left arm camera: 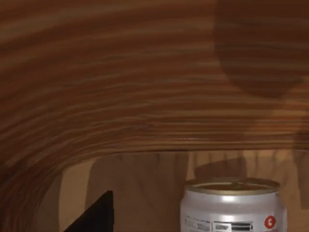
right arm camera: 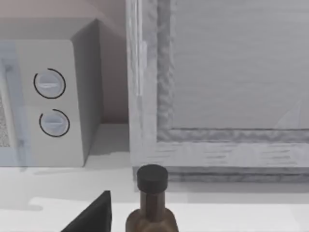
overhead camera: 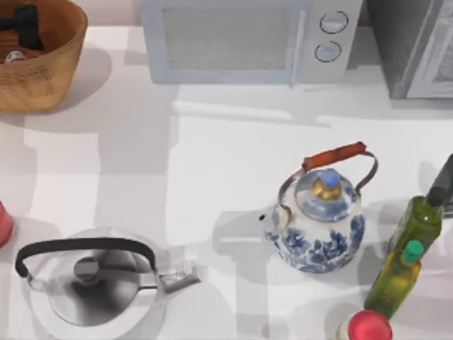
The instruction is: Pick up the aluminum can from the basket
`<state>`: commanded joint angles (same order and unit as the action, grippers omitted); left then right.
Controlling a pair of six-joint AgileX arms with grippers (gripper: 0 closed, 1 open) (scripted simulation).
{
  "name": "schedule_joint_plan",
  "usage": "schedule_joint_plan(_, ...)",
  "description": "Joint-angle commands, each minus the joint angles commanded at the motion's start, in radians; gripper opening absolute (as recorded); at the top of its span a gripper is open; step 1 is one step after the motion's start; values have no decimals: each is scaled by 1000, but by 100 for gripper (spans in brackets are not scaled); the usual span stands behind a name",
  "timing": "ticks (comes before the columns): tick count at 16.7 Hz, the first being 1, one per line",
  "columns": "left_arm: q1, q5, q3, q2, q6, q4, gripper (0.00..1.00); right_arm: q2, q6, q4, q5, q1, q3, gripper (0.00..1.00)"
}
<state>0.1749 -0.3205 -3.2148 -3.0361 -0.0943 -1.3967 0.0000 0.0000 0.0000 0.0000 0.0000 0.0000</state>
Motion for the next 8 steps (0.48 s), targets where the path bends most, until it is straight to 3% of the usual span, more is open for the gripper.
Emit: schedule_joint_plan(8, -6, 0, -234, -143, 7, -89, 100, 0, 0, 0, 0, 0, 0, 100)
